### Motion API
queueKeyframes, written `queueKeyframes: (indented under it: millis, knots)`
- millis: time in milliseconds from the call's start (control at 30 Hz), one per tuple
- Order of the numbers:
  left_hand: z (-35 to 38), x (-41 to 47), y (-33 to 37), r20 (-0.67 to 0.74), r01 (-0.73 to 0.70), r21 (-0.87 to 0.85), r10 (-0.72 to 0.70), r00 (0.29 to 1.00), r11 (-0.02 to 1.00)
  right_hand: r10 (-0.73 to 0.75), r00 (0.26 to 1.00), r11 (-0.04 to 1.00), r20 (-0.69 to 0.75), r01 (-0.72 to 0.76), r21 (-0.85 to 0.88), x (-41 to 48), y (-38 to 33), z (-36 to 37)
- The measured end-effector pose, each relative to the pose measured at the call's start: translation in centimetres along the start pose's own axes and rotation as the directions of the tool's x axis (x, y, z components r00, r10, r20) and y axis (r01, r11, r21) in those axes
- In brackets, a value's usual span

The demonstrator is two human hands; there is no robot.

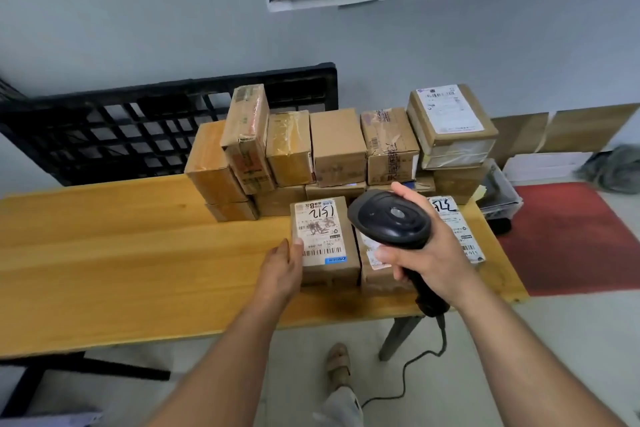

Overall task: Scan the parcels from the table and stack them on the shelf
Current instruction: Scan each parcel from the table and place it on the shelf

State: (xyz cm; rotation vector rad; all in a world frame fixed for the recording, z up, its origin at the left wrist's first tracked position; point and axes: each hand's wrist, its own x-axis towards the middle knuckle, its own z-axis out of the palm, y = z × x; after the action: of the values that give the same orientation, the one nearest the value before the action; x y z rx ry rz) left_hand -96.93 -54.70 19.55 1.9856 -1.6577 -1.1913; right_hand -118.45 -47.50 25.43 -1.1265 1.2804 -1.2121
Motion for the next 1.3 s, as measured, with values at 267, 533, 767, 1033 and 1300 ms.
queueKeyframes:
  millis: [267, 533, 767, 1033, 1300]
  knots:
    - [0.5, 0.0, -0.2, 0.082, 0.029, -0.313, -0.004, 0.997, 0.949, 0.131, 0.990, 0.990, 0.055, -0.134, 0.052, 3.8, 4.2, 0.2]
    - [-0.9, 0.7, 0.0, 0.242, 0.113, -0.420, -0.009, 0.970, 0.901, 0.152, 0.987, 0.985, 0.053, -0.156, 0.075, 4.2, 4.9, 0.4]
    - [-4.7, 0.7, -0.5, 0.310, 0.090, -0.463, 0.066, 0.948, 0.882, 0.106, 0.993, 0.994, 0.050, -0.106, 0.005, 3.5, 4.0, 1.1]
    - [-9.3, -2.7, -1.7, 0.035, -0.146, -0.512, 0.190, 0.981, 0.847, -0.040, 0.995, 0.999, 0.088, 0.037, 0.035, -0.6, -0.7, 4.4]
    - [-13.6, -7.6, -3.6, -0.192, -0.309, -0.517, 0.243, 0.951, 0.798, -0.180, 0.954, 0.983, 0.240, 0.166, 0.079, -4.2, -5.5, 8.6]
